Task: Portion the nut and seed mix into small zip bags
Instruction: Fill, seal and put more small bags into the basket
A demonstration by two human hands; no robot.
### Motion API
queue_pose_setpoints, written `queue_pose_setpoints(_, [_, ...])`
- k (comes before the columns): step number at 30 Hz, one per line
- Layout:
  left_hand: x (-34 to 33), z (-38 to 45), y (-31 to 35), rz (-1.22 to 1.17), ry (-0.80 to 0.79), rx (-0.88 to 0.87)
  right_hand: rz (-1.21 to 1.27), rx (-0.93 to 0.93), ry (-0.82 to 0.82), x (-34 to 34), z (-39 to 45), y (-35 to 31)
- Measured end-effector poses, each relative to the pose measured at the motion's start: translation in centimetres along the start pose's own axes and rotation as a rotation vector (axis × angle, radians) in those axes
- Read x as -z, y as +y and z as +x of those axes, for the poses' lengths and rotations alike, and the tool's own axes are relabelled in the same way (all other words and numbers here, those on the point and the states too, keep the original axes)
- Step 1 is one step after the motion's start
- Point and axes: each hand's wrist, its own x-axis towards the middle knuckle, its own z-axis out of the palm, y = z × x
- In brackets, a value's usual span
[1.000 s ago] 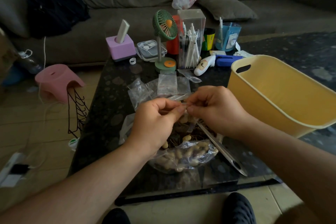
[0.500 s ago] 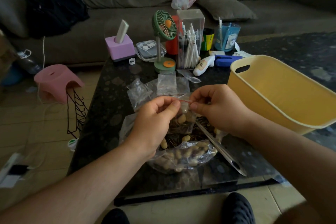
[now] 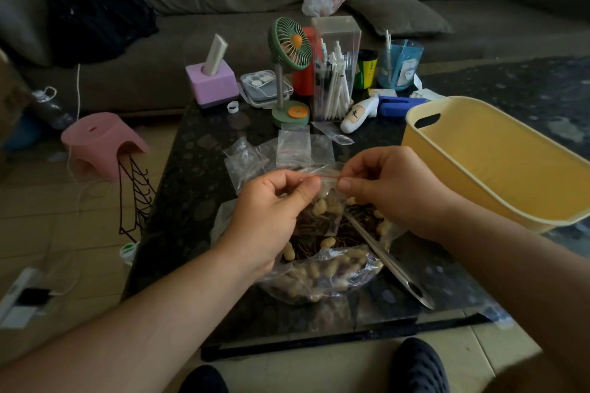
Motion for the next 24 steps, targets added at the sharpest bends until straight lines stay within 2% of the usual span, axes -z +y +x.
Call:
queue_pose_setpoints(7, [-0.2,0.1,0.4,-0.099,0.008,0.114,0.036,-0.048,-0.022,0.4,0.2,0.0])
queue_pose_setpoints(10, [-0.2,0.2,0.6,-0.146,0.036,0.158,0.17,-0.119,-0.07,0.4,-0.1,0.5])
queue_pose_setpoints(12, [-0.2,0.2,0.7,-0.172,0.048,0.175,0.271,-0.194,-0.133,0.1,-0.2,0.6])
queue_pose_setpoints(16, [-0.4,0.2,0.9,-0.242,0.01,0.205,0.315,-0.257,-0.292,-0.8,-0.2,1.0])
queue_pose_setpoints(20, [-0.5,0.1,1.2,-0.342,-0.082,0.204,0.449,-0.25,-0.177,-0.9,0.0,0.5])
queue_pose_setpoints(24, [-0.8,0.0,0.3,-0.254,-0.167,0.221,0.496,-0.232,-0.135,-0.7,0.1,0.6])
